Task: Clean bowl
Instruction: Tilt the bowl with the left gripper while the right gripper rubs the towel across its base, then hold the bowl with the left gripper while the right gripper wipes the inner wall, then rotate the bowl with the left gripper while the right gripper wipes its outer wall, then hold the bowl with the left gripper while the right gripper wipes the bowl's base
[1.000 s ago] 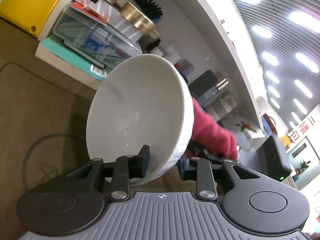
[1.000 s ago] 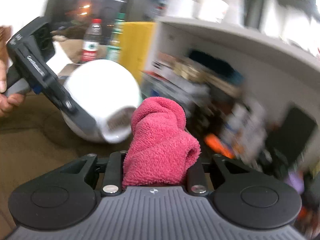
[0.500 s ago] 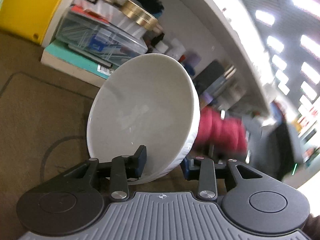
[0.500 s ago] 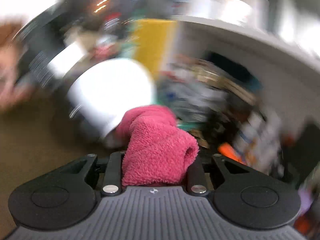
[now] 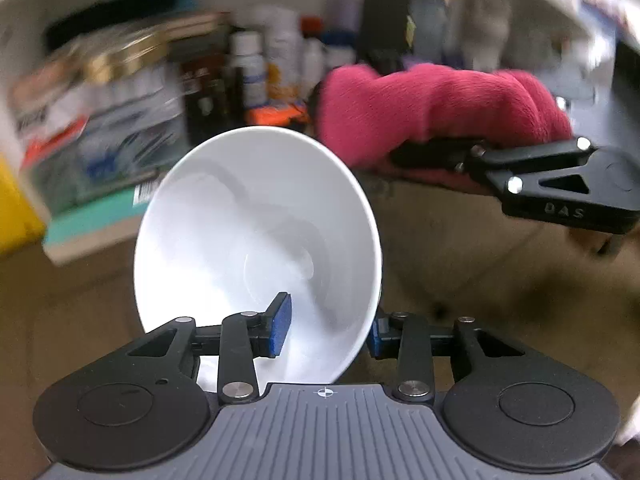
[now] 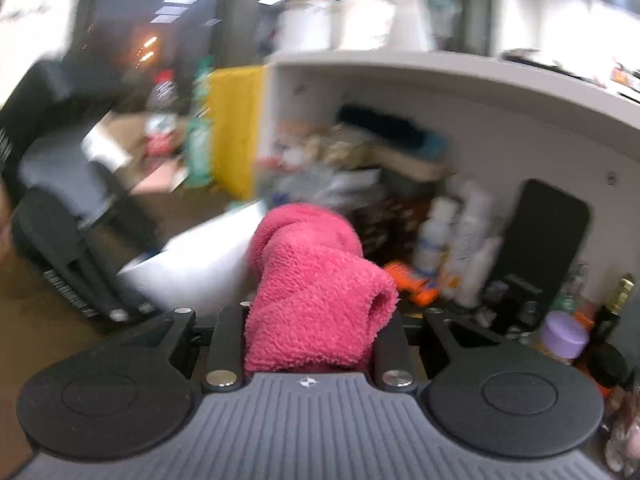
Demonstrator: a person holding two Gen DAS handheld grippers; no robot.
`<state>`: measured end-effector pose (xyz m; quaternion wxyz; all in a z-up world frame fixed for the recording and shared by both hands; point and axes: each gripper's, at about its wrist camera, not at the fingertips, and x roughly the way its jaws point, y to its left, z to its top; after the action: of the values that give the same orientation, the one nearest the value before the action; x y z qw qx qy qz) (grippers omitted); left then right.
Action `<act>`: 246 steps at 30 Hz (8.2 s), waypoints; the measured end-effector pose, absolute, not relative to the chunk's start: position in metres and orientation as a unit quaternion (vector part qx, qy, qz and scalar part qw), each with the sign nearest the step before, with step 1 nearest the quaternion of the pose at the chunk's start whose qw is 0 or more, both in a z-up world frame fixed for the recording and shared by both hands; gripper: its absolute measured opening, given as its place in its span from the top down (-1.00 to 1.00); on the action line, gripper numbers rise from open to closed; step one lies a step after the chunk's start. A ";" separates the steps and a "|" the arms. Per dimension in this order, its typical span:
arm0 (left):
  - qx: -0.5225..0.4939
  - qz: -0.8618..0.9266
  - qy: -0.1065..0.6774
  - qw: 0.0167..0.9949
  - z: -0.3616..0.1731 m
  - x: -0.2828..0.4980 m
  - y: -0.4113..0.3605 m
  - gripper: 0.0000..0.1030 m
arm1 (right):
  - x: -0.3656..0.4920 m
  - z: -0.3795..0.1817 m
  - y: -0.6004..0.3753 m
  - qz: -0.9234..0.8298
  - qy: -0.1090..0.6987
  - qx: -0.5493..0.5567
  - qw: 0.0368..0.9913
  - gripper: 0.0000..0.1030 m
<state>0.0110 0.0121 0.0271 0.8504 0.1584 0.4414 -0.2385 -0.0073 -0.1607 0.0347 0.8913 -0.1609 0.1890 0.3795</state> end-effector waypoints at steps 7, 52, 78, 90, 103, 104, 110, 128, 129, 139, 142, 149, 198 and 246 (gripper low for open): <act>0.231 -0.207 0.446 0.840 0.016 0.000 -0.025 -0.22 | -0.044 0.014 -0.170 0.418 0.203 -0.181 0.867 0.50; 0.267 -0.145 0.432 0.849 0.015 -0.011 -0.052 -0.39 | -0.033 0.026 -0.175 0.388 0.230 -0.174 0.875 0.48; 0.269 -0.102 0.429 0.856 0.015 -0.018 -0.056 -0.46 | -0.045 0.018 -0.177 0.452 0.238 -0.178 0.841 0.47; 0.266 -0.099 0.428 0.858 0.015 -0.018 -0.056 -0.49 | -0.053 0.017 -0.176 0.446 0.238 -0.179 0.844 0.47; 0.260 -0.108 0.422 0.862 0.015 -0.019 -0.051 -0.52 | -0.057 0.016 -0.176 0.445 0.239 -0.188 0.842 0.47; 0.259 -0.112 0.421 0.862 0.015 -0.020 -0.051 -0.52 | -0.056 0.016 -0.176 0.440 0.239 -0.188 0.845 0.47; 0.301 -0.131 0.375 0.867 0.027 -0.020 -0.033 -0.69 | -0.047 0.017 -0.180 0.403 0.243 -0.181 0.863 0.47; 0.262 -0.265 0.416 0.829 0.035 -0.035 -0.050 0.73 | -0.017 0.013 -0.166 0.401 0.251 -0.168 0.865 0.49; 0.255 -0.266 0.414 0.832 0.036 -0.036 -0.048 0.73 | -0.038 0.013 -0.172 0.452 0.239 -0.181 0.840 0.49; 0.236 -0.237 0.366 0.868 0.075 -0.063 -0.038 0.33 | -0.060 0.019 -0.228 0.420 0.247 -0.064 0.871 0.49; 0.241 -0.206 0.346 0.883 0.096 -0.081 -0.018 0.19 | -0.048 0.013 -0.227 0.380 0.262 -0.050 0.886 0.49; 0.397 -0.222 0.329 0.827 0.076 -0.092 -0.013 -0.02 | -0.037 0.002 -0.217 0.364 0.282 -0.045 0.887 0.49; 0.376 -0.275 0.403 0.788 0.046 -0.073 -0.036 0.63 | -0.059 0.011 -0.180 0.403 0.233 -0.173 0.868 0.51; 0.331 -0.299 0.426 0.787 0.048 -0.074 -0.009 0.70 | -0.121 0.020 -0.150 0.607 0.175 -0.218 0.744 0.51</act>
<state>-0.0735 -0.0086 0.0479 0.7872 0.3314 0.4258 -0.2987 -0.1206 -0.1501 0.0197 0.7443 -0.2177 0.1751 0.6066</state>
